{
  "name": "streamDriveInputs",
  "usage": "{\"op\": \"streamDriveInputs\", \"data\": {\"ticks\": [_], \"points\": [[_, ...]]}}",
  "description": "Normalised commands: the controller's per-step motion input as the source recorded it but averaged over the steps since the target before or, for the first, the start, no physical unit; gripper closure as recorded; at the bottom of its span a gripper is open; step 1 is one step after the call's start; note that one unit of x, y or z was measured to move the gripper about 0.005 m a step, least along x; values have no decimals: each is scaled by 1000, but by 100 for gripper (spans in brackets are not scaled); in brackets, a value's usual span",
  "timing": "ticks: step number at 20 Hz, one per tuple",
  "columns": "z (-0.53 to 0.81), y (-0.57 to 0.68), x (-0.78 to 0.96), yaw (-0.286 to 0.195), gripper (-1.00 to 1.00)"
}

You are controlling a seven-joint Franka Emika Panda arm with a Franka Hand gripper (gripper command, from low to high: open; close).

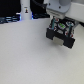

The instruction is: Open the kcup holder, insert the kcup into the holder, and close the kcup holder

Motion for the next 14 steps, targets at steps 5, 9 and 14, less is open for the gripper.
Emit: {"op": "streamDriveInputs", "data": {"ticks": [5, 9, 14], "points": [[-239, 112, 153, 181, -100], [-306, 200, -82, 222, -100], [-236, 218, -200, 187, -100]]}}
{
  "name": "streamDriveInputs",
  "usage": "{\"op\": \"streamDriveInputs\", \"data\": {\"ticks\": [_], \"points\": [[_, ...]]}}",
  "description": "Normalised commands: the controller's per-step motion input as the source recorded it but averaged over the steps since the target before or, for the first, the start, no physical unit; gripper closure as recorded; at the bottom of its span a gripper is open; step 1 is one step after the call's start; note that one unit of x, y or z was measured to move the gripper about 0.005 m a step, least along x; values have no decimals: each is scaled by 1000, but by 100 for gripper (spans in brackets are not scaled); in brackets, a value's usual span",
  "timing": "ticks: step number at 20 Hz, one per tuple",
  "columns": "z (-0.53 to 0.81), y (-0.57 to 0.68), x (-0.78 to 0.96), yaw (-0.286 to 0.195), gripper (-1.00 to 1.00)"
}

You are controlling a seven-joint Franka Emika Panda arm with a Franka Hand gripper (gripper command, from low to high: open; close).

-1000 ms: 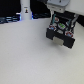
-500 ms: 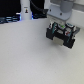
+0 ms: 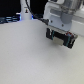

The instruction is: Open the kcup holder, insert the kcup into the holder, and close the kcup holder

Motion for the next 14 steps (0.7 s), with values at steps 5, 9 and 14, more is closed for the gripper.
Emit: {"op": "streamDriveInputs", "data": {"ticks": [5, 9, 14], "points": [[-175, 279, -393, 167, -100], [-72, 289, -403, 159, -100], [-17, 311, -461, 142, -100]]}}
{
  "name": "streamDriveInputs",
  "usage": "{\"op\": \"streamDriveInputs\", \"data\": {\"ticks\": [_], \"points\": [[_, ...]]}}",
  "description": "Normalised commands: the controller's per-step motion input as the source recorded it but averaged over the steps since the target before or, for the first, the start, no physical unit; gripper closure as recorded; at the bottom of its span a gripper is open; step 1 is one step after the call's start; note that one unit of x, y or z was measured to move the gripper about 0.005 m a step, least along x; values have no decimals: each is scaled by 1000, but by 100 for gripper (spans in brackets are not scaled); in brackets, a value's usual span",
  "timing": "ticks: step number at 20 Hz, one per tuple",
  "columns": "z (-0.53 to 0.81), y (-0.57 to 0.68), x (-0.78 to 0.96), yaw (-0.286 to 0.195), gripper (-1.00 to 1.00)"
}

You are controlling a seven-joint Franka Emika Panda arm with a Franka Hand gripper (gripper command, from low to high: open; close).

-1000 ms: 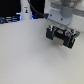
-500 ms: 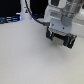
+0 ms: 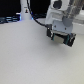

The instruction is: Open the kcup holder, insert the kcup into the holder, and close the kcup holder

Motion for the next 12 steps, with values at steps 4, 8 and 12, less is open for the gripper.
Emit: {"op": "streamDriveInputs", "data": {"ticks": [4, 8, 12], "points": [[-1, 369, -533, 139, -100], [14, 519, -543, 80, -100], [6, 622, -489, 65, -100]]}}
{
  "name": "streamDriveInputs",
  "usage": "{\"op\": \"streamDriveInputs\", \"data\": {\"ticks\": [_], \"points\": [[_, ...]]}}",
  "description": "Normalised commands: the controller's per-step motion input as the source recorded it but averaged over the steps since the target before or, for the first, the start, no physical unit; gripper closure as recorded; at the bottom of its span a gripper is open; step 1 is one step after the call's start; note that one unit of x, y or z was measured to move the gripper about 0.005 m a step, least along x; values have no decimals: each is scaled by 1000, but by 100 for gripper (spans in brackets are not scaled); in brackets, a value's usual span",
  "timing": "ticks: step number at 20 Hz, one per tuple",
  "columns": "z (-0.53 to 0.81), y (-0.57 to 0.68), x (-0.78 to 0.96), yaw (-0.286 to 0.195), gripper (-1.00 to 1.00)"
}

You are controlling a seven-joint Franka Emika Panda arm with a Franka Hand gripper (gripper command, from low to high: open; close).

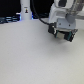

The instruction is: Open the kcup holder, insert the kcup into the holder, and close the kcup holder

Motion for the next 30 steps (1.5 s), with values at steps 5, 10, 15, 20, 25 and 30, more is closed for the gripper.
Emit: {"op": "streamDriveInputs", "data": {"ticks": [5, 10, 15, 20, 25, 30], "points": [[4, 660, -564, 47, -100], [10, 672, -696, 23, -100], [-11, 568, -904, 11, -100], [-96, 582, -885, 10, -100], [166, 370, -359, 15, -100], [229, 107, -33, -23, -100]]}}
